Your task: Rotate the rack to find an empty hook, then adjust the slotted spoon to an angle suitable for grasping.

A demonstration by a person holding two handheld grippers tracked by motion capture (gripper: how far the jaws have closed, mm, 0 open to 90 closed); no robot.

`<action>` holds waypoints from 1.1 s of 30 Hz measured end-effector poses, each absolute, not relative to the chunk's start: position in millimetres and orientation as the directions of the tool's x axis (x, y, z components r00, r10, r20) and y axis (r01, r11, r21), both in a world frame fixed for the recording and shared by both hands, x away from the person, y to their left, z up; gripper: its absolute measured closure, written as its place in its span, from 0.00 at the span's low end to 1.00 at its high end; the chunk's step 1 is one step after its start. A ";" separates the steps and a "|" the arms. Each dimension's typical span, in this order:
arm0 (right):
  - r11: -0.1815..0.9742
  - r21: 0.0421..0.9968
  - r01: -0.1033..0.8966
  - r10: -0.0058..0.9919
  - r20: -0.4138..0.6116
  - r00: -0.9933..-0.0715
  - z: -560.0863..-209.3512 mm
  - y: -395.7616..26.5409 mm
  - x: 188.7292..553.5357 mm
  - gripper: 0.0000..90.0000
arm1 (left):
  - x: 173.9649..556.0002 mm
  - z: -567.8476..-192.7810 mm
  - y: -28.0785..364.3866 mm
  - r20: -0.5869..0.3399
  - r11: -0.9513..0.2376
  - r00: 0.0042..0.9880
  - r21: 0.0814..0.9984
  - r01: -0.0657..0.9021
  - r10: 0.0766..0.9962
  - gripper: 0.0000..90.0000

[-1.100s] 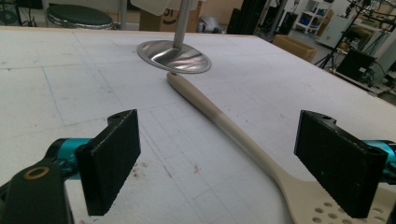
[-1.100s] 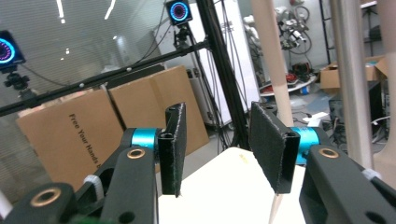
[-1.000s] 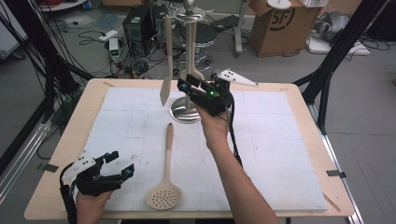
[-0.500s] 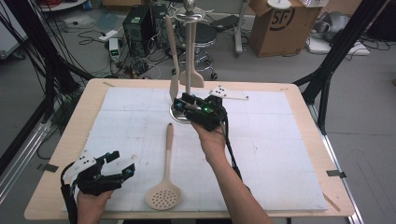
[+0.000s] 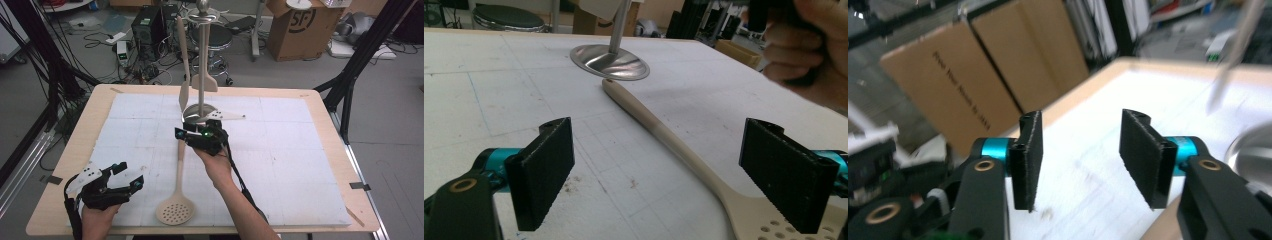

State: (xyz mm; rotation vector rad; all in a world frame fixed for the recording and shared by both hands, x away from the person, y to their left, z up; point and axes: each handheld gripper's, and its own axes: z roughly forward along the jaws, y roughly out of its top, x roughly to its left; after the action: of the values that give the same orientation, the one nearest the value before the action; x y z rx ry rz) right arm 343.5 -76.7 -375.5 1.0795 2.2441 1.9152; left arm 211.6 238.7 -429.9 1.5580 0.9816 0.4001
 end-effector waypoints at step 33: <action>0.468 0.607 0.643 0.427 0.482 -0.765 -457.0 -13.9 315.4 0.99 | 208.8 -429.4 238.5 -0.261 0.042 0.585 0.932 0.360 0.768 0.17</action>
State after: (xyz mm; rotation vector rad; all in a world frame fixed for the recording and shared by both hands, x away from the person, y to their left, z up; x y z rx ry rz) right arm 315.4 -13.9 -457.0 1.0861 2.9091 1.4017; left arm 208.8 238.5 -429.4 1.5619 0.9815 0.4054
